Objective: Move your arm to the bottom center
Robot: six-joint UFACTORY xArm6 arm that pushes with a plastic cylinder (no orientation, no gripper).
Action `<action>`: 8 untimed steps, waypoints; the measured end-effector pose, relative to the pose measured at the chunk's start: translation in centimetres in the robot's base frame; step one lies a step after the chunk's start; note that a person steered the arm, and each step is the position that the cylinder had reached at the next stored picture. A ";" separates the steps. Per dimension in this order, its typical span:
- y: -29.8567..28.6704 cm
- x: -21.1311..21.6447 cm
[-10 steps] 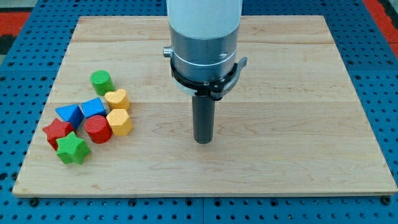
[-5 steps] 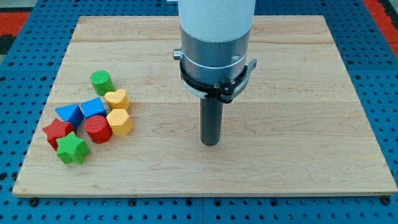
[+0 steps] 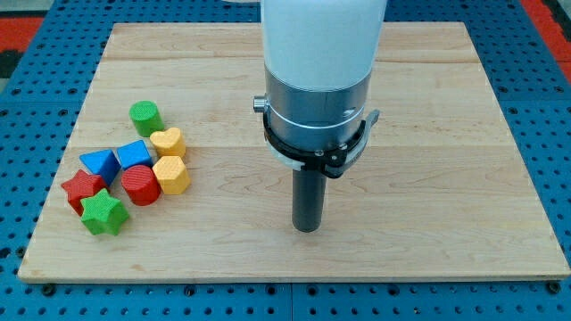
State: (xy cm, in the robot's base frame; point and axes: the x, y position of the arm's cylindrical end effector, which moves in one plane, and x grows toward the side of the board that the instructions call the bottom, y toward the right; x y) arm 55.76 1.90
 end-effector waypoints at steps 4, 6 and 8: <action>-0.3 0.9; -0.3 1.4; -0.5 6.1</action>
